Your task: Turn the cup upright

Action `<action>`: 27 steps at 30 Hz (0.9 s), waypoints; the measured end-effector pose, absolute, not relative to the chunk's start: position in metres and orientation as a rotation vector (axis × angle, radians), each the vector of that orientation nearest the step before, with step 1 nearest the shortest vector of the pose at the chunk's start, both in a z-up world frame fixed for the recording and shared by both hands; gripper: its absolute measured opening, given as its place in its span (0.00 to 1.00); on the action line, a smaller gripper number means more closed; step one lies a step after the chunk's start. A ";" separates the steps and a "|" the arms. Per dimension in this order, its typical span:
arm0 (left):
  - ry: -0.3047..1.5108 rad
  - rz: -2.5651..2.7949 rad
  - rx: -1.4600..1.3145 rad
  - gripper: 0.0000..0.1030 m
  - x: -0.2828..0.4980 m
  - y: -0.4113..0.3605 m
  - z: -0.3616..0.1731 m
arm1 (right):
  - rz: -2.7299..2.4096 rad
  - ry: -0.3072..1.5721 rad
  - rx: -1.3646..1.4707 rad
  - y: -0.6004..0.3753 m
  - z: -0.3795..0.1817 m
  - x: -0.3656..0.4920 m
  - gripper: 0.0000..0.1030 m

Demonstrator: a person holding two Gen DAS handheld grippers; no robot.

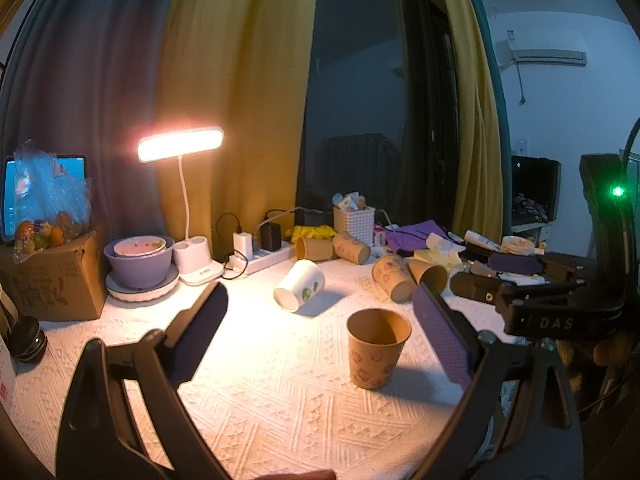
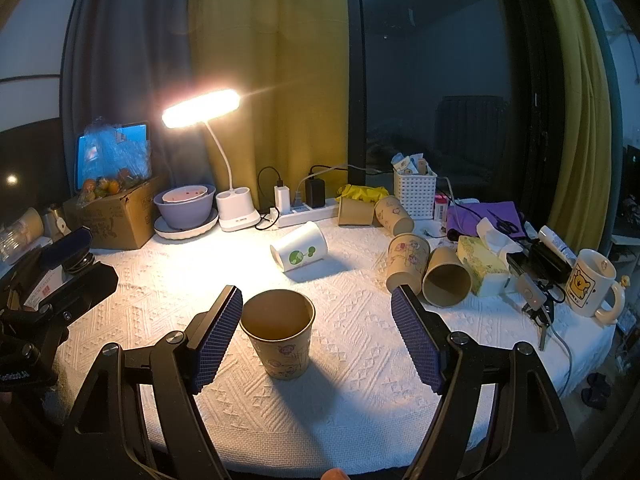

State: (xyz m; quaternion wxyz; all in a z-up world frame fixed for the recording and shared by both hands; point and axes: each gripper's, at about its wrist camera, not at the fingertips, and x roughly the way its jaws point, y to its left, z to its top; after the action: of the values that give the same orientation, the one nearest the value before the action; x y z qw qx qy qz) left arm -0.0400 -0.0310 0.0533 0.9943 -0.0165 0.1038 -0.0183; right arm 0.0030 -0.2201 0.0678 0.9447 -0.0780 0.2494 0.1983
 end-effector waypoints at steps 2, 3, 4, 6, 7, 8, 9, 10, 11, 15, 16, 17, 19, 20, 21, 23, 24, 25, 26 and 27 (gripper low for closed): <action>0.208 -0.036 -0.034 0.92 -0.040 -0.031 0.053 | 0.404 0.508 -0.159 -0.220 0.068 0.003 0.77; 0.210 -0.037 -0.035 0.92 -0.040 -0.031 0.053 | 0.404 0.509 -0.159 -0.220 0.068 0.003 0.77; 0.211 -0.037 -0.034 0.92 -0.040 -0.031 0.053 | 0.405 0.510 -0.159 -0.219 0.068 0.003 0.77; 0.212 -0.036 -0.035 0.92 -0.041 -0.032 0.052 | 0.405 0.509 -0.159 -0.218 0.067 0.003 0.77; 0.213 -0.037 -0.035 0.92 -0.040 -0.032 0.051 | 0.404 0.510 -0.159 -0.218 0.067 0.003 0.77; 0.214 -0.038 -0.035 0.92 -0.040 -0.032 0.051 | 0.404 0.510 -0.159 -0.219 0.067 0.003 0.77; 0.215 -0.038 -0.035 0.92 -0.040 -0.032 0.050 | 0.404 0.511 -0.159 -0.218 0.067 0.003 0.77; 0.215 -0.038 -0.036 0.92 -0.041 -0.032 0.050 | 0.404 0.511 -0.159 -0.218 0.067 0.003 0.77; 0.215 -0.037 -0.035 0.92 -0.040 -0.032 0.050 | 0.404 0.511 -0.159 -0.218 0.067 0.003 0.77; 0.215 -0.037 -0.036 0.92 -0.040 -0.032 0.050 | 0.404 0.510 -0.159 -0.219 0.067 0.003 0.77; 0.215 -0.038 -0.036 0.92 -0.040 -0.032 0.050 | 0.404 0.510 -0.159 -0.219 0.067 0.003 0.77; 0.216 -0.039 -0.037 0.92 -0.040 -0.032 0.050 | 0.404 0.511 -0.160 -0.218 0.067 0.003 0.77; 0.216 -0.038 -0.036 0.92 -0.040 -0.032 0.050 | 0.403 0.511 -0.159 -0.218 0.067 0.003 0.77; 0.217 -0.038 -0.037 0.92 -0.040 -0.032 0.048 | 0.403 0.510 -0.159 -0.218 0.068 0.003 0.77; 0.218 -0.038 -0.038 0.92 -0.040 -0.032 0.048 | 0.403 0.512 -0.159 -0.218 0.068 0.003 0.77; 0.218 -0.037 -0.038 0.92 -0.042 -0.033 0.046 | 0.404 0.510 -0.160 -0.218 0.068 0.003 0.77; 0.217 -0.037 -0.038 0.92 -0.042 -0.032 0.046 | 0.404 0.510 -0.160 -0.218 0.067 0.003 0.77; 0.218 -0.038 -0.038 0.92 -0.041 -0.032 0.046 | 0.404 0.511 -0.160 -0.217 0.067 0.003 0.77; 0.219 -0.037 -0.039 0.92 -0.041 -0.031 0.047 | 0.405 0.512 -0.160 -0.216 0.066 0.002 0.77; 0.219 -0.037 -0.039 0.92 -0.041 -0.031 0.046 | 0.405 0.513 -0.161 -0.216 0.065 0.002 0.77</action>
State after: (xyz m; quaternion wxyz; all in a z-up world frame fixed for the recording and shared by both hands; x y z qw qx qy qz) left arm -0.0409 -0.0315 0.0464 0.9937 -0.0195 0.1091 -0.0185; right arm 0.0018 -0.2155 0.0653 0.9439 -0.0790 0.2515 0.1987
